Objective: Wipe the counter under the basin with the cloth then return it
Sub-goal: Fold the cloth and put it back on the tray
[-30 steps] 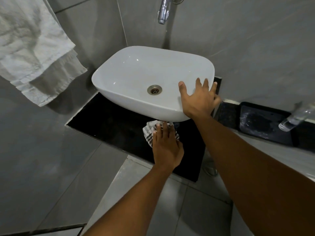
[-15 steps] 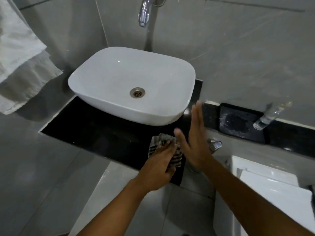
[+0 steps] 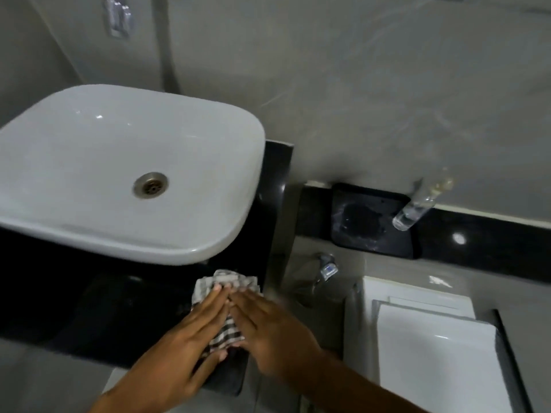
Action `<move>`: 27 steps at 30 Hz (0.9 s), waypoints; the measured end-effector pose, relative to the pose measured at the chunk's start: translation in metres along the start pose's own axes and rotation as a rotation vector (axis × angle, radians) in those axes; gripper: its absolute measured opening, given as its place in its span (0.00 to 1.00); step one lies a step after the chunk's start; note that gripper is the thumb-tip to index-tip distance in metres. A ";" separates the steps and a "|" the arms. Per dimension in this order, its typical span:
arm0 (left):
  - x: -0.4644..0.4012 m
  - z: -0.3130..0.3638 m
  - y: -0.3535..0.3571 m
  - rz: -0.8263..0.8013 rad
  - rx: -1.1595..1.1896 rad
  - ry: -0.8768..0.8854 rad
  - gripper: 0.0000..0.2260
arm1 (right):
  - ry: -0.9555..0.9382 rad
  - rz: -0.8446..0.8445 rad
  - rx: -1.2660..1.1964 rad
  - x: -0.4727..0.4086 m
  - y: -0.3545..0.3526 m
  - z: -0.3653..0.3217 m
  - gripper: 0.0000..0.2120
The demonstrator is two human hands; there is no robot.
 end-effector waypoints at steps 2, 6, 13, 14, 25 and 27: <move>-0.028 0.012 0.003 0.011 -0.048 0.014 0.30 | 0.018 0.005 -0.010 0.015 -0.004 0.027 0.24; -0.128 0.048 0.009 0.050 -0.135 0.090 0.25 | 0.182 0.037 -0.110 0.050 -0.014 0.119 0.27; -0.323 0.063 0.006 -0.017 -0.148 0.036 0.32 | 0.493 0.129 -0.291 0.075 -0.034 0.287 0.23; -0.342 0.066 0.002 0.003 -0.139 0.040 0.33 | 0.496 0.165 -0.288 0.073 -0.038 0.303 0.22; -0.394 0.047 0.092 -0.240 -0.396 -0.081 0.30 | 0.562 -0.183 -0.121 0.096 0.057 0.353 0.29; -0.396 0.051 0.090 -0.258 -0.422 -0.128 0.30 | 0.599 -0.166 -0.071 0.091 0.052 0.351 0.30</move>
Point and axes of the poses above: each hand's wrist, its own x-axis away from the middle knuckle, its own y-axis out of the palm, z = x × y, the point moved 6 cm from there along -x, towards the middle knuckle, and after that the axes turned 12 degrees about -z, right-handed, at the moved point
